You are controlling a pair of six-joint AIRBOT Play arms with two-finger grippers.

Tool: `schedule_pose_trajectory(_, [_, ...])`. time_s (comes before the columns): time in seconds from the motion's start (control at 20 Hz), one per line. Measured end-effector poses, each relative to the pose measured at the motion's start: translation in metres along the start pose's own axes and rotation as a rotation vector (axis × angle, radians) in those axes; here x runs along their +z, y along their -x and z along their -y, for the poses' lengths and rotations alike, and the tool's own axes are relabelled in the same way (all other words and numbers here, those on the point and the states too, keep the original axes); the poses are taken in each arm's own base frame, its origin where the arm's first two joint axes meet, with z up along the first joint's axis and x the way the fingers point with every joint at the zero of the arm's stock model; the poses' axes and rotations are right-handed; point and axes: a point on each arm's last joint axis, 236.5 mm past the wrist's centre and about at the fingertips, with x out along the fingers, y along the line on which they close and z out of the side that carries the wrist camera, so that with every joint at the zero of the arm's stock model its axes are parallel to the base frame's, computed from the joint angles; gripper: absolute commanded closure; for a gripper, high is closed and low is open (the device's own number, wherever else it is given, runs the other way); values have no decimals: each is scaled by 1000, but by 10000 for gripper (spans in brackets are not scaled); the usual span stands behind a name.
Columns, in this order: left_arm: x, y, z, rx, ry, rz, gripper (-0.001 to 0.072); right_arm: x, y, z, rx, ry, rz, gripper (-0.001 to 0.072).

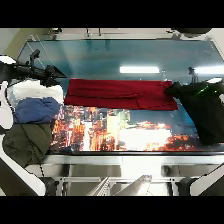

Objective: Fold the shirts.

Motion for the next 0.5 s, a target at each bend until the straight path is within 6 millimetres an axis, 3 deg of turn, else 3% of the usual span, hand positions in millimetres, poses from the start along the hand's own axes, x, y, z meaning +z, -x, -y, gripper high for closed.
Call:
schedule_pose_trajectory(0.1, [-1,-8,12,-4,-33,-10,631,0,-3,-3,2,0,-4,691])
schedule_pose_trajectory(0.15, [0,-11,19,-5,-57,-13,703,1,-4,-5,5,2,-2,692])
schedule_pose_trajectory(0.35, [-7,-41,58,-23,-160,-58,704,13,6,-22,20,14,19,692])
schedule_pose_trajectory(0.5, [-27,-88,91,-44,-216,-134,704,25,26,-49,44,46,30,692])
